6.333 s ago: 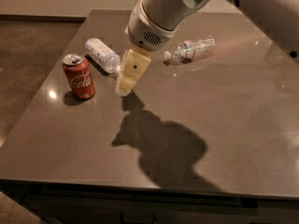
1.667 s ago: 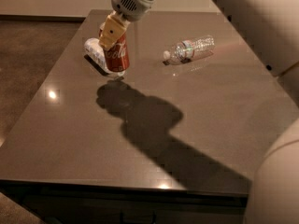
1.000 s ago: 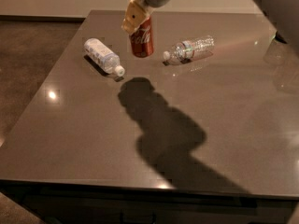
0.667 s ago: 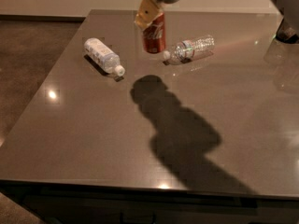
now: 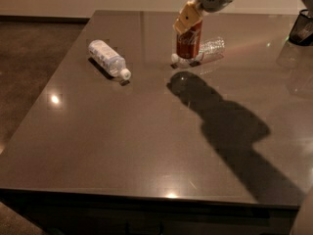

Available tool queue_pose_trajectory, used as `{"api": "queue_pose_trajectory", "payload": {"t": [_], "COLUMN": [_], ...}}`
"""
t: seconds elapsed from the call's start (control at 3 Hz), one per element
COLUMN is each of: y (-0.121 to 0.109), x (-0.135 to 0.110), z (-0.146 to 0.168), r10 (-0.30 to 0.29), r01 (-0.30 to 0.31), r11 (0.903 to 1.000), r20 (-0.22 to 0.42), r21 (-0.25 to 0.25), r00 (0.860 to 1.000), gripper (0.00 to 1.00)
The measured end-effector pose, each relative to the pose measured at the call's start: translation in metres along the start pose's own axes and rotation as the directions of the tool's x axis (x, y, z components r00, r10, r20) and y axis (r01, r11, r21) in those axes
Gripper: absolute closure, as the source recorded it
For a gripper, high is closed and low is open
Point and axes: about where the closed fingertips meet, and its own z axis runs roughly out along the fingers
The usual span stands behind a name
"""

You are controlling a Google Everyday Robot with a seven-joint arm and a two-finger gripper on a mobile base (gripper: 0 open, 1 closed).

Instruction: Move coke can near water bottle

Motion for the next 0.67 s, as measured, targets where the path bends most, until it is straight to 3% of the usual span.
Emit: {"api": "queue_pose_trajectory", "payload": {"t": [0.67], "y": [-0.021], "x": [0.026], "z": [0.004], "r10": [0.057], "r01": [-0.057], "r11": [0.9983], "r20": [0.0], "r21": [0.013], "r00": [0.998], "gripper": [1.0]}}
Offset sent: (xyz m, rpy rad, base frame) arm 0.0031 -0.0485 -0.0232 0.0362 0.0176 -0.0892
